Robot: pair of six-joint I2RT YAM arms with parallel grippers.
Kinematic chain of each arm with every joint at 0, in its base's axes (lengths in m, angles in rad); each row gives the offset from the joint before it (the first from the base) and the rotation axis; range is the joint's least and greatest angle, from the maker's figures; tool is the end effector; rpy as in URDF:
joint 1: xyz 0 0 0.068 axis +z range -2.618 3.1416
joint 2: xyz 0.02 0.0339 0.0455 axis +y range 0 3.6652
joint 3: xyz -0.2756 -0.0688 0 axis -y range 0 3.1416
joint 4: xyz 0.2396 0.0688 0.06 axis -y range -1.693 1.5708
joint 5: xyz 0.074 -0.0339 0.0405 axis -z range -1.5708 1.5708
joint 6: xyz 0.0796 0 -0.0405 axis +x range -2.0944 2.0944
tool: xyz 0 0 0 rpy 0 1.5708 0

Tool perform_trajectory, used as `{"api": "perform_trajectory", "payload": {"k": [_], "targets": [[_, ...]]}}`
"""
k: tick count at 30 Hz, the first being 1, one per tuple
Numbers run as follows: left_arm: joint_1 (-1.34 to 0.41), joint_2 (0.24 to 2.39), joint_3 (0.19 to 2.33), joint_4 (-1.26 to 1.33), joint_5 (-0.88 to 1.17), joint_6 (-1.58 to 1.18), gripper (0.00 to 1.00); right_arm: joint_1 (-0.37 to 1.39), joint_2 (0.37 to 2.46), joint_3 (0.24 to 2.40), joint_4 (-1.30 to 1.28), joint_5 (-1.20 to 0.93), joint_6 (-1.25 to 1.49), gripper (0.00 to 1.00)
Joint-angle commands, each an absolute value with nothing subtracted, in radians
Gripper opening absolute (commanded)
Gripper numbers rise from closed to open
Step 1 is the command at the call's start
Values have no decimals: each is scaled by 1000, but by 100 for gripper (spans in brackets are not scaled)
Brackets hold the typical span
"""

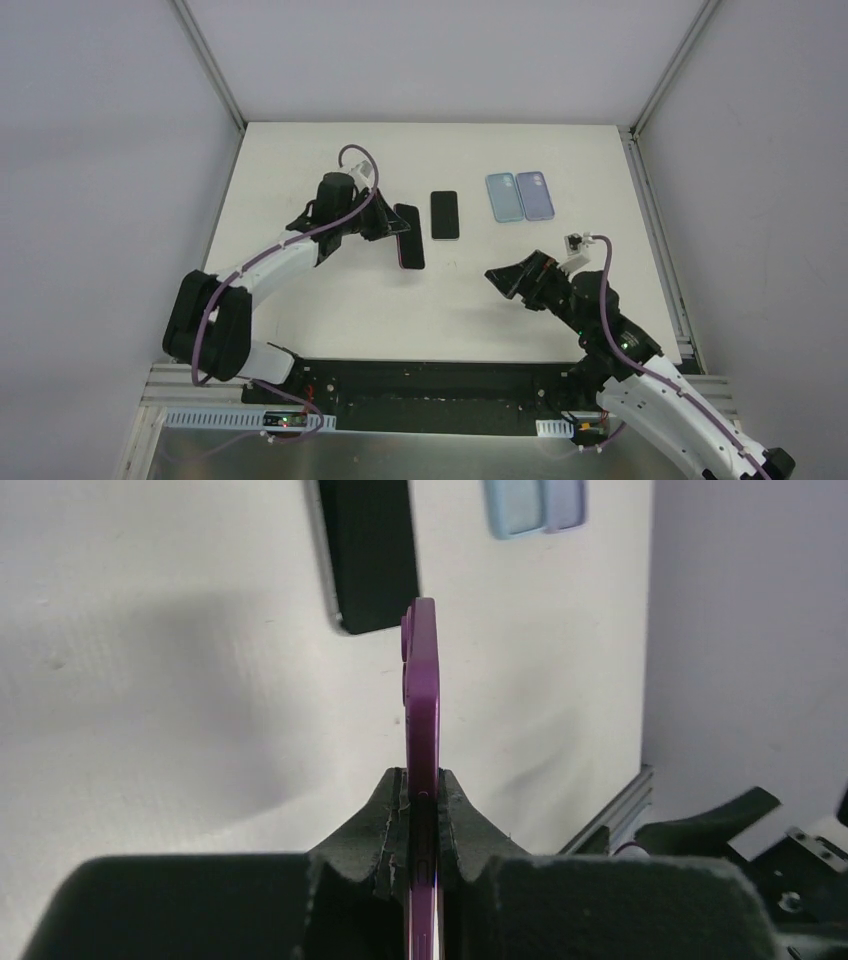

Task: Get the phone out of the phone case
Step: Place the phone case at the center of the board.

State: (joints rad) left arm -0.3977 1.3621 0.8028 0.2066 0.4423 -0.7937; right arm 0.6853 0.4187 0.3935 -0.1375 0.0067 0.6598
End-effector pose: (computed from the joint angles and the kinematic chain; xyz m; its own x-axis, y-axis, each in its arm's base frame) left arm 0.2955 -0.1611 0.2564 -0.7369 -0.3893 -0.5526 0.2781 0.5706 -0.7727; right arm 0.1248 0.1014 0.2546 -0.4839 0.3961 -0.7803 -0.4191 0.6779 0.6040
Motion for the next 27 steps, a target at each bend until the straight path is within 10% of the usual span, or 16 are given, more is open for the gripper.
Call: {"api": "perform_trajectory", "payload": {"k": [1,27], "targets": [[-375,1456,948,6,444,-663,0,681,442,452,-201,72,642,100],[-318,2029,1483,-117,543,-640,0,640,548,495,-204,10,661,100]]}}
